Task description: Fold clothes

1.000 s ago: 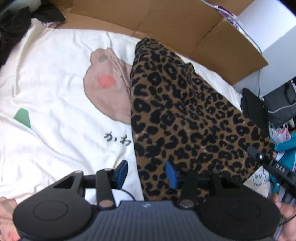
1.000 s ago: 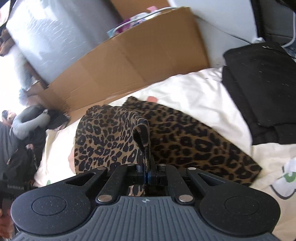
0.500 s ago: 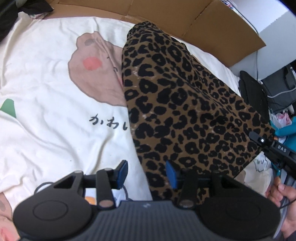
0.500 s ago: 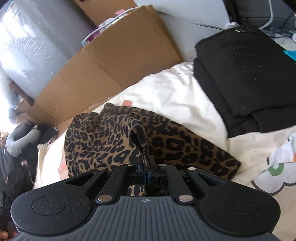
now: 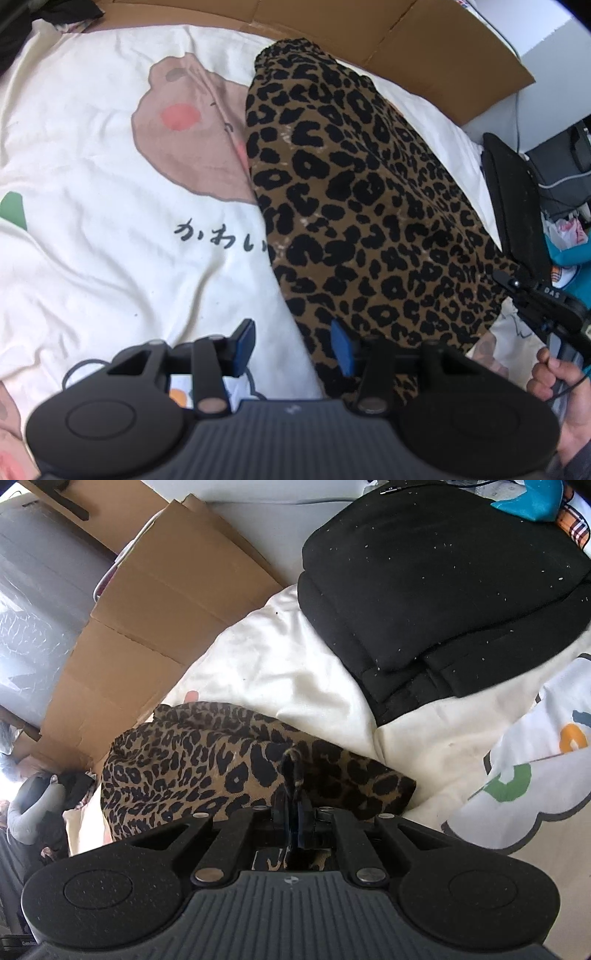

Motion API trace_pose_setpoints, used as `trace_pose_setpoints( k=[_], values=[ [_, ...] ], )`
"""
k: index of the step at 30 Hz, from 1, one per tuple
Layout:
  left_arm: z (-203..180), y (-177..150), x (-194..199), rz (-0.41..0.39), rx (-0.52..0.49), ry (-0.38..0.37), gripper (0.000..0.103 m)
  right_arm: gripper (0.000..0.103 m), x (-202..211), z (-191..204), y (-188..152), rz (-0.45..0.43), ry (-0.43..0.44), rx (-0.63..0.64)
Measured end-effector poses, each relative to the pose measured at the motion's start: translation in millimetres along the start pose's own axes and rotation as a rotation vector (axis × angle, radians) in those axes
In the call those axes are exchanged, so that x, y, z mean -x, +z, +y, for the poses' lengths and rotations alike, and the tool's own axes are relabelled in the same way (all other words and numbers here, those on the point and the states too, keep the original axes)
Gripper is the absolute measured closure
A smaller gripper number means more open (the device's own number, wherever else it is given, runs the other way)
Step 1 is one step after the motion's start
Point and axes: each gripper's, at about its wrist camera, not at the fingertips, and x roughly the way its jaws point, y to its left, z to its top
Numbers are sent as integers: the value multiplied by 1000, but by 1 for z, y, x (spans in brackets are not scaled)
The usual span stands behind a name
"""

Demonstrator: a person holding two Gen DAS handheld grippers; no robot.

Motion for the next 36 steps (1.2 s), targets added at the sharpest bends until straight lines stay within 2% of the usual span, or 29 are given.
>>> trace_pose_setpoints(
  k=[9, 19, 26, 31, 32, 36],
  values=[
    [8, -1, 12, -11, -6, 5, 55, 103, 2, 3, 6, -23, -25, 37],
    [10, 16, 16, -19, -23, 28, 55, 103, 17, -19, 0, -41, -48, -18],
    [0, 51, 33, 12, -93, 75, 55, 103, 27, -27, -5, -83, -36, -68],
    [-15, 89, 42, 33, -132, 125, 55, 102, 18, -46, -10, -72, -58, -126],
    [-19, 96, 43, 35, -135, 133, 55, 100, 16, -51, -12, -71, -58, -140],
    [-42, 124, 50, 25, -152, 160, 55, 95, 13, -69, -16, -73, 0, -216]
  ],
)
